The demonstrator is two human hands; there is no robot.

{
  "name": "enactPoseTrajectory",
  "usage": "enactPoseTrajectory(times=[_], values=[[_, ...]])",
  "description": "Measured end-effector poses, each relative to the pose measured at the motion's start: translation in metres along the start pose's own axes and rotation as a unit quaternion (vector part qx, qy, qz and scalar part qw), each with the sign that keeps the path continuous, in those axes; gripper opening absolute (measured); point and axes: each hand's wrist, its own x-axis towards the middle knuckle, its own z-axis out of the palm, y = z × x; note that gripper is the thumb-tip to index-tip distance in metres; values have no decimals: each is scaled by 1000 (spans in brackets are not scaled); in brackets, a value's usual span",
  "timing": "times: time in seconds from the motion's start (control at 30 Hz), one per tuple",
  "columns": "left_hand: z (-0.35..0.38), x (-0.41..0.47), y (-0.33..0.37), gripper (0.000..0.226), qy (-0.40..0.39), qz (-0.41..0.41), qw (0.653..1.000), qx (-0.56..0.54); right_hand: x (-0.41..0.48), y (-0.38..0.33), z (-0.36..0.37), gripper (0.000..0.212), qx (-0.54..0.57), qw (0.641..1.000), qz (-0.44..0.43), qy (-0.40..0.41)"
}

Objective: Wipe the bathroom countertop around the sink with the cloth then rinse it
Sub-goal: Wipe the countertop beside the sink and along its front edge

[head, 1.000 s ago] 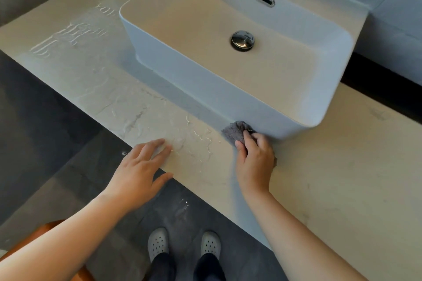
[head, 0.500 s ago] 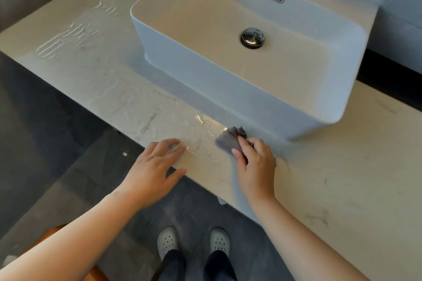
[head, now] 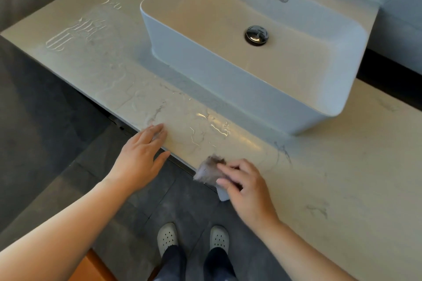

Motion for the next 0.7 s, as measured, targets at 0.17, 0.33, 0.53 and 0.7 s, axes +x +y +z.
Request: enactPoseTrajectory(times=[0.17,0.33,0.53,0.7], values=[[5,-2,3,73,-4,-11,1000,9,61,15,-35,35,-39,985,74,150],[5,0,3,78,-5,-16,1000,11,94,40,-27,34,-89,975,95,178],[6,1,1,76,-8,-16,1000,12,99,41,-2,32,-121,967,72,213],[1,2,0,72,-2,2,1000,12,118,28,9,34,-146,974,52,165]])
